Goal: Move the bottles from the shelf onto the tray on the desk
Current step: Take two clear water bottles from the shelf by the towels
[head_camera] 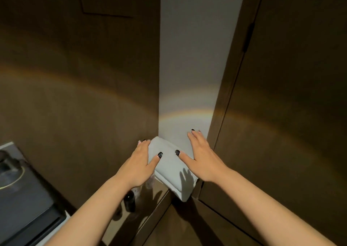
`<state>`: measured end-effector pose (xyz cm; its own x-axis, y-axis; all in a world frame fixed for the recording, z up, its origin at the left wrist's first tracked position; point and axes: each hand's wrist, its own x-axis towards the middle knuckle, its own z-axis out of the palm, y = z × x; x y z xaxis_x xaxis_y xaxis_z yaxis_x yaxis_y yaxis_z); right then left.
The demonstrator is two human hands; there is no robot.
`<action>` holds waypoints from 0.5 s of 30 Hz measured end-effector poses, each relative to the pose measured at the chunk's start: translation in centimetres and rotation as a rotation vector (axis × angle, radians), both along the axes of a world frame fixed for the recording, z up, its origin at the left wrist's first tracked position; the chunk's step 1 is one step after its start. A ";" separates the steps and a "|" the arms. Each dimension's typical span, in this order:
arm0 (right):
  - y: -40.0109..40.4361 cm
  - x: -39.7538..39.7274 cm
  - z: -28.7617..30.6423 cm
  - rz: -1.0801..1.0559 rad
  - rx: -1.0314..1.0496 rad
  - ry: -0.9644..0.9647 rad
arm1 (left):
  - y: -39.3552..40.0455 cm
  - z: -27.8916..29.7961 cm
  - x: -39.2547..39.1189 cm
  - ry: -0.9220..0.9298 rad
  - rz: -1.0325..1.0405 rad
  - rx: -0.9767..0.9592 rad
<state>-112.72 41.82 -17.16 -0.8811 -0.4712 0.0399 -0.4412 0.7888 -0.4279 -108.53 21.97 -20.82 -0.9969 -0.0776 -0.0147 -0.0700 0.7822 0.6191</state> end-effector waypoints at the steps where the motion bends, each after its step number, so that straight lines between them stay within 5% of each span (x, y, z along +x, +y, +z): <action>1: -0.8 -1.4 -0.7 0.012 -0.001 -0.009 | -0.8 -0.6 -1.2 -0.011 0.016 0.010; 15: -10.3 -18.6 -9.7 0.030 0.005 -0.208 | -8.7 -8.3 -14.1 -0.117 0.344 0.275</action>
